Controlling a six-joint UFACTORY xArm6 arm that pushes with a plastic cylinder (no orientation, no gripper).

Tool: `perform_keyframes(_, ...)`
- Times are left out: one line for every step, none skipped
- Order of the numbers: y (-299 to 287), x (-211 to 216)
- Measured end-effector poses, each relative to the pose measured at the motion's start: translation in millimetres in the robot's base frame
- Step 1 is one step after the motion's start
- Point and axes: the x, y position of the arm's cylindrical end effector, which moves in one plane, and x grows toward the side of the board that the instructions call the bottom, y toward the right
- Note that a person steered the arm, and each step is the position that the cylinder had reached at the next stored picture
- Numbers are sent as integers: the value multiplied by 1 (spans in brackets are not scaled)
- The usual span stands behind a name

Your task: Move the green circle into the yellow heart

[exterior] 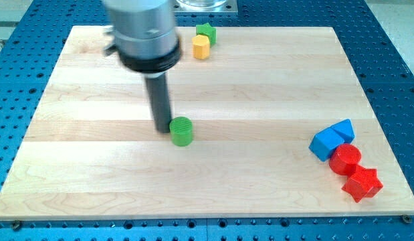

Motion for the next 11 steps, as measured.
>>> perform_keyframes(-22, 25)
perform_keyframes(-29, 44)
perform_keyframes(8, 64)
perform_keyframes(46, 48)
perform_keyframes(53, 9)
perform_keyframes(63, -20)
perform_keyframes(80, -27)
perform_keyframes(75, -85)
perform_keyframes(73, -129)
perform_keyframes(71, -153)
perform_keyframes(60, -119)
